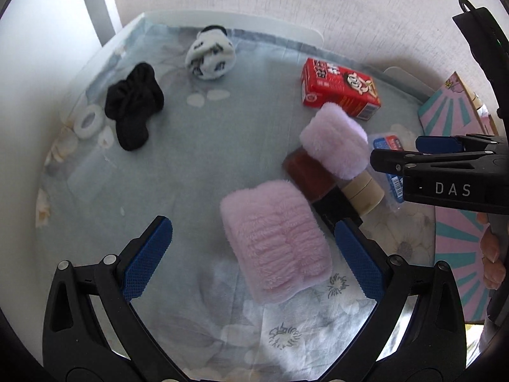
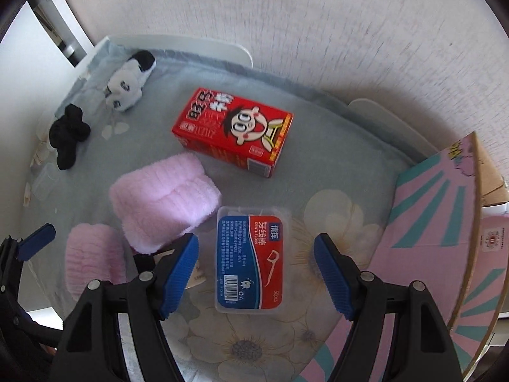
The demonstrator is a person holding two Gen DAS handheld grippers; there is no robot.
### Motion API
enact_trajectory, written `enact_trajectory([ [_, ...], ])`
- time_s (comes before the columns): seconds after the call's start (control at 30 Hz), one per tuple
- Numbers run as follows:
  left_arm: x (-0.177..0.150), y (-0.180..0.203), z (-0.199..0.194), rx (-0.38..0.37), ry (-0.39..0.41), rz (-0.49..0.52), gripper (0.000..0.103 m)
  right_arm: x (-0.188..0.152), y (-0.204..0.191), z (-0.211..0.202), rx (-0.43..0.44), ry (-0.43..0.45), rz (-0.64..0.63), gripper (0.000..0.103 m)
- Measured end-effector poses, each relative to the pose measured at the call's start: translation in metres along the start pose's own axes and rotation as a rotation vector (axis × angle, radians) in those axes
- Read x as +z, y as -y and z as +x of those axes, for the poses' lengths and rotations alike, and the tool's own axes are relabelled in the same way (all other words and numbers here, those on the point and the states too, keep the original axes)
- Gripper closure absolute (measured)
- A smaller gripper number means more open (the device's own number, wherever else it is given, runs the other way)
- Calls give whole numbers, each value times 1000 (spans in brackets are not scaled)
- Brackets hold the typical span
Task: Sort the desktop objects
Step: 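Grasp the pink slipper with left gripper while right gripper grasps floss box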
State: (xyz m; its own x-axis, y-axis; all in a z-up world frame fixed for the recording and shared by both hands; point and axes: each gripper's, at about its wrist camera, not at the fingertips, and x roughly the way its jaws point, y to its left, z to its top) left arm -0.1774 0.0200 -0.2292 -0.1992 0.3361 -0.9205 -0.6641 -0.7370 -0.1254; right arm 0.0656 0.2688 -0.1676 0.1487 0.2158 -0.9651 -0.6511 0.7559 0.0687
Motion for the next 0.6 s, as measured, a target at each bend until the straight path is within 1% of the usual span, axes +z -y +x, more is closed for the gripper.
enact_trajectory([
  [0.1,-2,1,5,5,-10,-7,6,-1,2,6,12,-13,-5,32],
  [0.23,-5,1,11,2,-24,-16,13,-2,5,11,28,-30,1,32],
  [0.37,-7,1,16,-4,-43,-15,25,-4,8,14,33,-38,4,32],
  [0.4,-8,2,17,-2,-47,-14,27,-4,9,15,33,-39,3,34],
  [0.43,-9,2,17,0,-49,-12,28,-5,9,16,36,-42,2,40],
  [0.5,-9,4,16,7,-44,-1,32,-6,10,18,49,-54,0,47],
  [0.53,-9,5,16,10,-43,3,37,-7,10,19,51,-57,1,53],
  [0.57,-9,5,15,14,-41,8,44,-8,10,20,54,-60,2,53],
  [0.6,-9,6,14,15,-39,11,48,-9,11,19,56,-57,4,53],
])
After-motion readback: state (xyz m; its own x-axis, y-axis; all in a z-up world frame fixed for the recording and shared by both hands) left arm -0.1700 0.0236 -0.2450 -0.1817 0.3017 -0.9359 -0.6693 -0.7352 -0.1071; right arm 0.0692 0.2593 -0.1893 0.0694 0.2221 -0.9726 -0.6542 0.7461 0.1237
